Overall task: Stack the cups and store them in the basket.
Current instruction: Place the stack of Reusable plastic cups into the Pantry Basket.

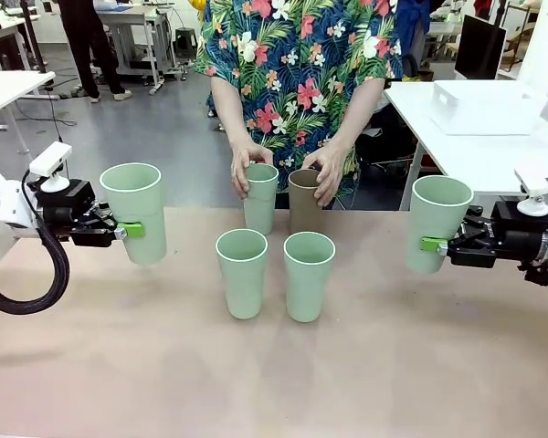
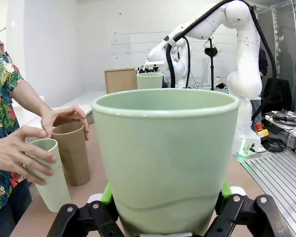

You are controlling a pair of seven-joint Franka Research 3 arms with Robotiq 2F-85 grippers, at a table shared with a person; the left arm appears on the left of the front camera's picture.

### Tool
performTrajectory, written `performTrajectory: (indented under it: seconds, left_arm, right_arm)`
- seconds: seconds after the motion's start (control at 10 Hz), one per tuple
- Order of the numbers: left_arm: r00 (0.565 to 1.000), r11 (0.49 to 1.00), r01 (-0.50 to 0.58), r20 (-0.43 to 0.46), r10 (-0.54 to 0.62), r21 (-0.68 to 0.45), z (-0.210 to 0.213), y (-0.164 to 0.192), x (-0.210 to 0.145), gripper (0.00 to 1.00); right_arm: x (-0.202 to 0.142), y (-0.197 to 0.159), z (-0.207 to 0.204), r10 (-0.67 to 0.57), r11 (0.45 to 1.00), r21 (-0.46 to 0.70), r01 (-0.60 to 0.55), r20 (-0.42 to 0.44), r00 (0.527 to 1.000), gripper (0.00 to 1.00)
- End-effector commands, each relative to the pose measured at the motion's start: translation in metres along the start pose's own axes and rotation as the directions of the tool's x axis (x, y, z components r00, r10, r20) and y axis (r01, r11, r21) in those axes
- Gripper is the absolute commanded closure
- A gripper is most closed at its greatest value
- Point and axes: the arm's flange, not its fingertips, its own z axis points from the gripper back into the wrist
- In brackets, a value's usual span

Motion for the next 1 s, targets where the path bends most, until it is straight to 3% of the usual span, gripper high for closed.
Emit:
performTrajectory:
  seconds: [0.0, 0.9]
  left_arm:
    - [1.000, 1.000, 0.007, 0.001, -0.007, -0.001, -0.0002, 0.0012, 0.0032, 0.14]
    - [1.000, 1.000, 0.007, 0.001, -0.007, -0.001, -0.0002, 0.0012, 0.0032, 0.14]
  right_arm:
    - [0.0015, 0.0002, -0.0003, 0.002, 1.000, 0.004, -0.002, 0.007, 1.000, 0.14]
    - [0.0015, 0.0002, -0.0003, 0.002, 1.000, 0.004, -0.002, 0.007, 1.000, 0.14]
